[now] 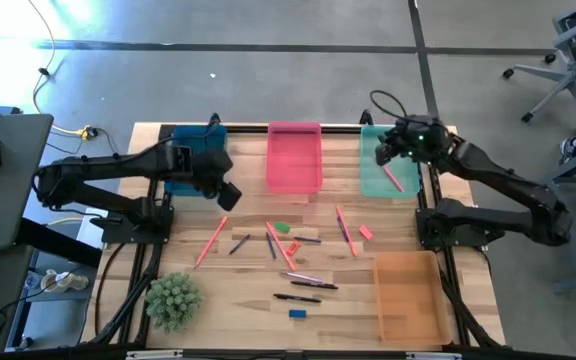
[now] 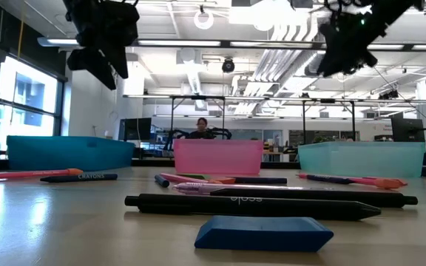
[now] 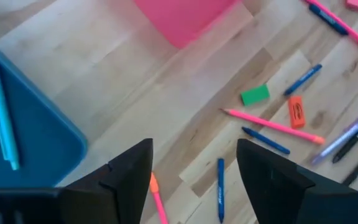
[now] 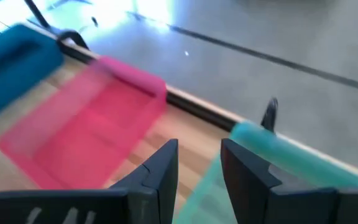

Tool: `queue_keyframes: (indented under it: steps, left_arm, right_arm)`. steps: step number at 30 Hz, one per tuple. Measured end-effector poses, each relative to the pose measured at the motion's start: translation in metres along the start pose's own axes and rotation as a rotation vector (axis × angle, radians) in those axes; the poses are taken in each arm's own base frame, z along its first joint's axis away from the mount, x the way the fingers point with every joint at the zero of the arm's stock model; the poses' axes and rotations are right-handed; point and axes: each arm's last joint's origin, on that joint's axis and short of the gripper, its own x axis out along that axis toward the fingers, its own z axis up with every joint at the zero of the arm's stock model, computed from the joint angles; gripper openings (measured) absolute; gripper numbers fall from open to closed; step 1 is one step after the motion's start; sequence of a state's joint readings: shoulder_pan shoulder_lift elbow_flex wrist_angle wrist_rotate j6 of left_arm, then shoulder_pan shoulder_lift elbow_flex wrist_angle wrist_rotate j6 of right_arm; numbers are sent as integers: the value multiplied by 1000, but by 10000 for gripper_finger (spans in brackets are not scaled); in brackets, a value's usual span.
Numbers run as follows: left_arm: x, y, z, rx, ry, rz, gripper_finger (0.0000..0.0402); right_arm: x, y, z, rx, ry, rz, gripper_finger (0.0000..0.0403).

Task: Sort crayons/erasers/pens/pencils in bins
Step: Put the blue crayon into the pink bin

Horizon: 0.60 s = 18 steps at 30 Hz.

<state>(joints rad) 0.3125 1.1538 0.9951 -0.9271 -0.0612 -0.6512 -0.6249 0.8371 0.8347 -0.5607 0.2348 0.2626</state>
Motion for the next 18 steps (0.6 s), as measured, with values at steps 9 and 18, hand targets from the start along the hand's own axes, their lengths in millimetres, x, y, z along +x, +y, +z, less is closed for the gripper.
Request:
queue_keyframes:
  steps: [9, 18]
  left_arm:
    - [-3, -21, -18, -36, -10, -9, 214]
    - [2, -42, -36, -15, 32, -21, 214]
  right_arm:
    - [-17, 10, 16, -5, -7, 51, 114]
    - [-14, 14, 12, -3, 54, 44, 114]
